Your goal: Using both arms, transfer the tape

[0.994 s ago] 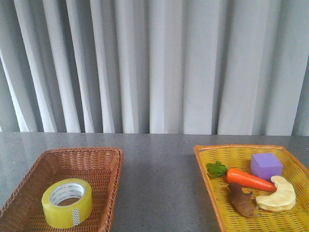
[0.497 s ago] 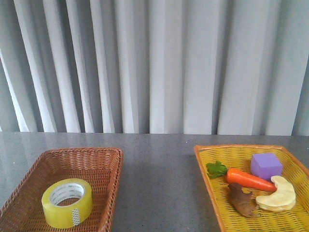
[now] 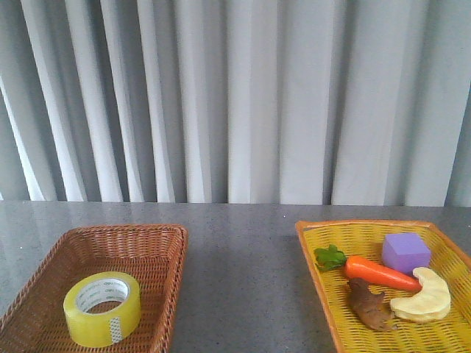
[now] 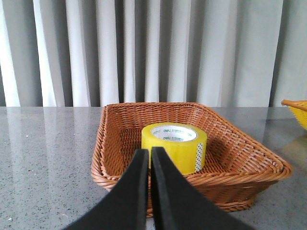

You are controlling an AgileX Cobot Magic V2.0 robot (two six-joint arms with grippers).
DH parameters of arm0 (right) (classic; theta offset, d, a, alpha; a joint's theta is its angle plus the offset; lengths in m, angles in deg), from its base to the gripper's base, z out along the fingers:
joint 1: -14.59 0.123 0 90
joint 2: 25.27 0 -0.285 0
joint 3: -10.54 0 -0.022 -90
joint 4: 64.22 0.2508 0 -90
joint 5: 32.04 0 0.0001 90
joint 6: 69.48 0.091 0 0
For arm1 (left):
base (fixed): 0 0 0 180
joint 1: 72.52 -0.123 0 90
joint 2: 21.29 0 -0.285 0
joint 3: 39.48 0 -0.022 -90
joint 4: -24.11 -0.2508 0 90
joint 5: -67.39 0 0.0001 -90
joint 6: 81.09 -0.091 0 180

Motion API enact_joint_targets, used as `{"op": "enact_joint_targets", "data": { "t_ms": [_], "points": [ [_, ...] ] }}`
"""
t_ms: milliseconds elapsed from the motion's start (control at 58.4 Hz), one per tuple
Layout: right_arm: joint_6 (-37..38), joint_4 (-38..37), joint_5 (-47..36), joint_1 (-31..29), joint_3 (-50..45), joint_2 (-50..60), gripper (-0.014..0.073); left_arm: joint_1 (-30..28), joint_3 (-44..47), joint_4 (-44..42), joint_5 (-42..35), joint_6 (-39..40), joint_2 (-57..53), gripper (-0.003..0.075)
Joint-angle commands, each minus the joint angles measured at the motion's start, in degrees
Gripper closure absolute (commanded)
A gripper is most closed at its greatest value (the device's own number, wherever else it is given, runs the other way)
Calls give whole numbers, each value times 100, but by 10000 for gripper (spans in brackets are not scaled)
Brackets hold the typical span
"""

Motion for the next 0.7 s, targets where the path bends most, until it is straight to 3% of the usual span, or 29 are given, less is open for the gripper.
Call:
{"op": "enact_joint_targets", "data": {
  "t_ms": [0, 223, 411, 686],
  "points": [
    [195, -162, -1124, -337, -253, 400, 599, 23, -43, 82, -401, 12, -87, 727],
    [323, 251, -3672, -1646, -2211, 2207, 598, 23, -43, 82, -401, 12, -87, 727],
    [274, 1023, -4219, -2495, -3552, 3632, 596, 23, -43, 82, -401, 12, -87, 727],
    [233, 792, -4727, -2479, -4334, 4189, 595, 23, -43, 82, -401, 12, -87, 727]
  ]
}}
